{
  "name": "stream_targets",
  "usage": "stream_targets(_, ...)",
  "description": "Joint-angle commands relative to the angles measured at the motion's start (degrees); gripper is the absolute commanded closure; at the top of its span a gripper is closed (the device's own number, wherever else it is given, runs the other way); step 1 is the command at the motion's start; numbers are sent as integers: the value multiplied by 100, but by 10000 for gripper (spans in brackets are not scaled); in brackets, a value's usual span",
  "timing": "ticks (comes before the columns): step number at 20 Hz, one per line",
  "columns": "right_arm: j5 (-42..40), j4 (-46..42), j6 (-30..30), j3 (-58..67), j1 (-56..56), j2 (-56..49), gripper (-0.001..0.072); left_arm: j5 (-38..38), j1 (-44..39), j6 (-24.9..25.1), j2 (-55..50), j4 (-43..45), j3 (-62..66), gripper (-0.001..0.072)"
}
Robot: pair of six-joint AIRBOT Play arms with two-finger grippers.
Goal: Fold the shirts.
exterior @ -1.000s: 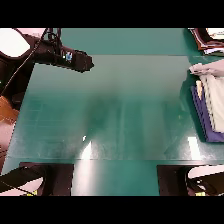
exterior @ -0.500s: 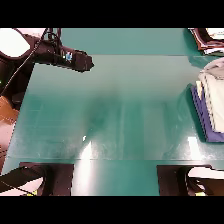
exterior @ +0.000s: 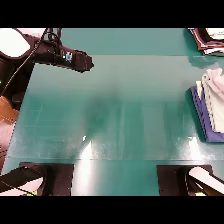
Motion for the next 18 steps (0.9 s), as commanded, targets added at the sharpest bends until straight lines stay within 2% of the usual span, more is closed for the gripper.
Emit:
stream_targets(1,138,-654,7,-1093,-363,682,694,-74,0,129,4,9,2,685)
stream_targets(2,181,-791,7,-1307,-463,782,637,-105,0,162,4,11,2,685)
stream_targets(3,170,-846,7,-1506,-564,859,398,-109,0,160,4,11,2,685)
stream_targets(4,166,-922,7,-1635,-654,885,226,-111,0,160,4,9,2,685)
stream_targets(5,173,-933,4,-1687,-728,883,129,-125,0,160,4,9,2,685)
stream_targets(6,184,-927,4,-1690,-796,883,107,-144,0,160,4,11,2,685)
stream_targets(9,144,-813,9,-1408,-754,881,109,-149,0,160,4,9,2,684)
stream_targets(11,81,-232,11,-1123,-446,881,117,-133,0,157,4,9,2,685)
stream_targets(14,-83,831,11,-879,529,879,120,-68,0,153,4,13,2,685)
stream_targets(17,-293,898,9,-715,1956,765,120,-22,0,151,7,4,2,685)
stream_targets(18,-343,901,7,-640,2417,664,153,20,0,151,7,4,2,685)
